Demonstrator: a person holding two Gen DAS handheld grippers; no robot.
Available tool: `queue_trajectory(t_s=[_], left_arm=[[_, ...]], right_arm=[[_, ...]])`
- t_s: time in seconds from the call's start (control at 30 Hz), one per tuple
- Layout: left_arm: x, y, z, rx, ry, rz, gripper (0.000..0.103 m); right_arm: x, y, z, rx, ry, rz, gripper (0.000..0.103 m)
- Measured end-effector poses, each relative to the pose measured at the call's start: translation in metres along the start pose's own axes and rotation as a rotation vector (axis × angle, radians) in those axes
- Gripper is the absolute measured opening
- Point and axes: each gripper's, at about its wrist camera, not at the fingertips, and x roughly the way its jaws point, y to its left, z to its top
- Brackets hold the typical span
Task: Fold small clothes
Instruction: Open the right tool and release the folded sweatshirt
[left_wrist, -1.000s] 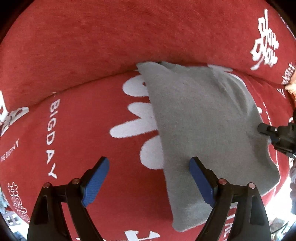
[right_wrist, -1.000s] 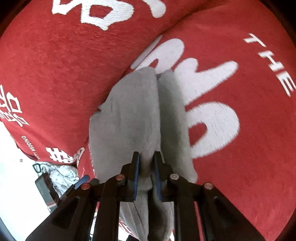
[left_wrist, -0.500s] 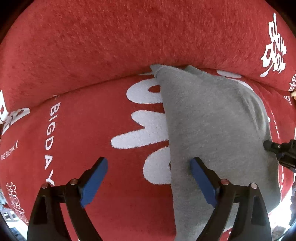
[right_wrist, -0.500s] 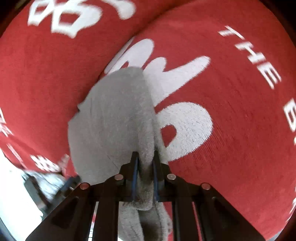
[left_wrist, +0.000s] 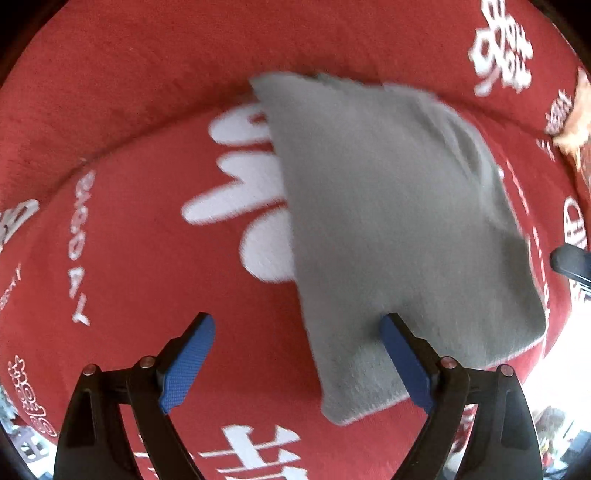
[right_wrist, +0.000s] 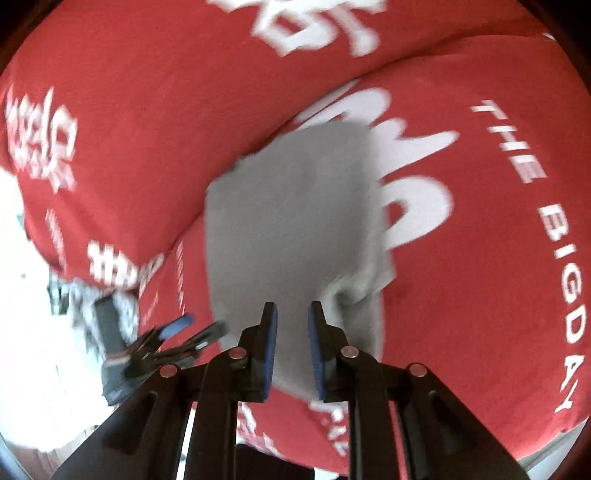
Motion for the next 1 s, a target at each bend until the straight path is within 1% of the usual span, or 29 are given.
queue_trajectory(t_s=[0.07,0.1,0.17,0.27,0.3,0.33,0.4,0.43,0.47,0.5,0.63,0.77,0.8,0.93,1.0], left_arm=[[0.01,-0.004,-0.009,0.016,0.014,0.029,0.092],[0.016,-0.005,-0.014,0.019,0.026,0.041,0.092],[0.022,-0.001,-0.022,-0.005,0.038,0.019,0.092],[0.022,0.003,-0.025,-0.024,0.034,-0.005,0.092],[0.022,0.005,-0.026,-0.025,0.035,-0.012,0.092],[0.023,0.005,-0.026,-0.023,0.035,-0.018,0.092],[0.023,0.005,-0.026,-0.012,0.033,-0.02,0.092],[0.022,0.005,-0.026,-0.007,0.028,-0.02,0.092],[0.022,0.005,-0.026,-0.003,0.025,-0.021,0.092],[0.022,0.005,-0.027,-0.004,0.026,-0.026,0.092],[0.013,0.009,-0.027,-0.016,0.025,-0.019,0.092],[0.002,0.006,-0.033,0.007,0.02,-0.006,0.092],[-0.001,0.008,-0.03,0.011,0.022,-0.005,0.092],[-0.013,0.009,-0.034,0.018,0.01,-0.004,0.092],[-0.017,0.01,-0.036,0.025,0.0,0.002,0.092]], right_arm=[[0.013,0.014,-0.012,-0.068,0.045,-0.033,0.02],[0.02,0.018,-0.018,-0.1,0.064,-0.07,0.02],[0.026,0.014,-0.026,-0.116,0.086,-0.127,0.02],[0.038,-0.007,-0.034,-0.087,0.103,-0.205,0.019],[0.042,-0.015,-0.036,-0.068,0.113,-0.222,0.013],[0.047,-0.028,-0.037,-0.044,0.124,-0.235,0.01],[0.047,-0.035,-0.04,-0.023,0.116,-0.246,0.006],[0.043,-0.036,-0.042,-0.018,0.106,-0.258,0.006],[0.041,-0.036,-0.044,-0.018,0.102,-0.293,0.007],[0.039,-0.036,-0.046,-0.014,0.098,-0.319,0.014],[0.025,-0.037,-0.057,0.069,0.078,-0.3,0.015],[0.01,-0.029,-0.067,0.093,0.023,-0.313,0.015],[0.008,-0.028,-0.069,0.095,0.013,-0.314,0.015],[0.0,-0.024,-0.079,0.118,-0.019,-0.322,0.015],[-0.001,-0.023,-0.084,0.135,-0.029,-0.313,0.015]])
